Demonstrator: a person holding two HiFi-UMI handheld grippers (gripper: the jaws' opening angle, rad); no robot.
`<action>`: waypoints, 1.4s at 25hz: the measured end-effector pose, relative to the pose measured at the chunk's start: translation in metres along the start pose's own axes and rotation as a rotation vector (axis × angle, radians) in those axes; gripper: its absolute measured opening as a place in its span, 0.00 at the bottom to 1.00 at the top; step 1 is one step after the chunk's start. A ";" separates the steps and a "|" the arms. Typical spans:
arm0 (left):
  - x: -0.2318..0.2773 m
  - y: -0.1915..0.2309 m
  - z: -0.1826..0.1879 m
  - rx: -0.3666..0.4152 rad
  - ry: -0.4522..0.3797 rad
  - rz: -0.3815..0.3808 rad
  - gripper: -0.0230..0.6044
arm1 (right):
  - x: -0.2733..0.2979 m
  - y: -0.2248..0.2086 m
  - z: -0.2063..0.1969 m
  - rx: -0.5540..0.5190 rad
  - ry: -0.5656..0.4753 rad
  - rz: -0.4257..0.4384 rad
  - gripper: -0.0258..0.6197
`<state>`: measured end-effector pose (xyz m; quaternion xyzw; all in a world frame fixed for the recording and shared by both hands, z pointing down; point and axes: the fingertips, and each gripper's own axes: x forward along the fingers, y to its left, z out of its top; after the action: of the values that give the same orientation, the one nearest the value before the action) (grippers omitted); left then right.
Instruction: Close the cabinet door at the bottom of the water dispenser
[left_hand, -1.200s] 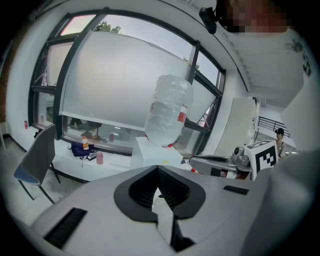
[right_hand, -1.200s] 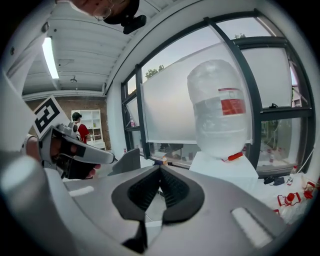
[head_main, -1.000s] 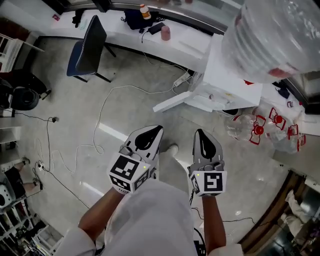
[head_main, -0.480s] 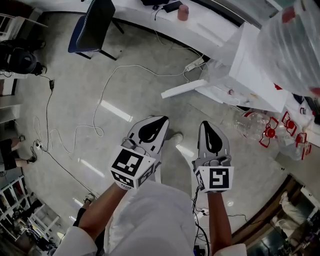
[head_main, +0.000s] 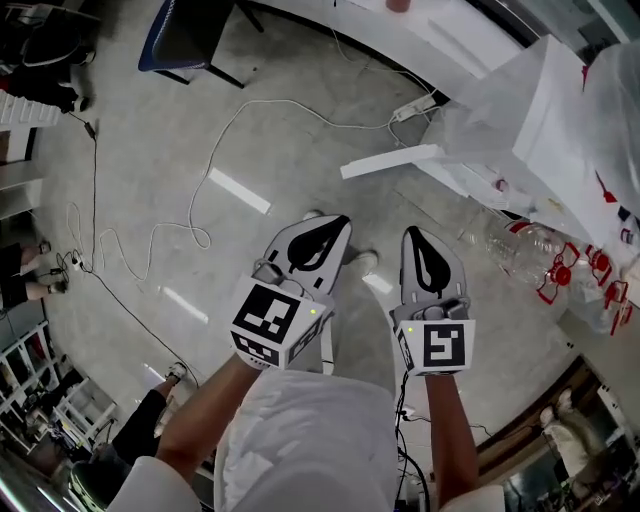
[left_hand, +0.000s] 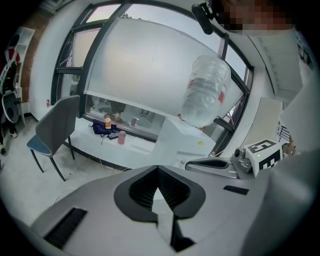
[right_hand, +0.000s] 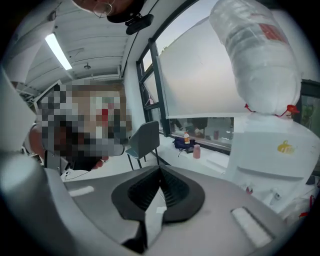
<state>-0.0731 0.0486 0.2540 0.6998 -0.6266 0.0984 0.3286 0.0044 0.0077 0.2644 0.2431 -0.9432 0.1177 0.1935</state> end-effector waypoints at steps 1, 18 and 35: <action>0.002 0.004 -0.003 -0.002 0.002 0.004 0.04 | 0.005 0.001 -0.004 -0.005 0.007 0.007 0.06; 0.047 0.081 -0.062 -0.064 0.046 0.027 0.04 | 0.097 0.006 -0.071 0.006 0.075 0.052 0.15; 0.079 0.135 -0.107 -0.069 0.102 0.009 0.04 | 0.171 0.016 -0.141 0.048 0.159 0.096 0.26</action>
<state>-0.1554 0.0469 0.4244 0.6793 -0.6153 0.1137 0.3834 -0.0978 -0.0048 0.4613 0.1923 -0.9322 0.1683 0.2562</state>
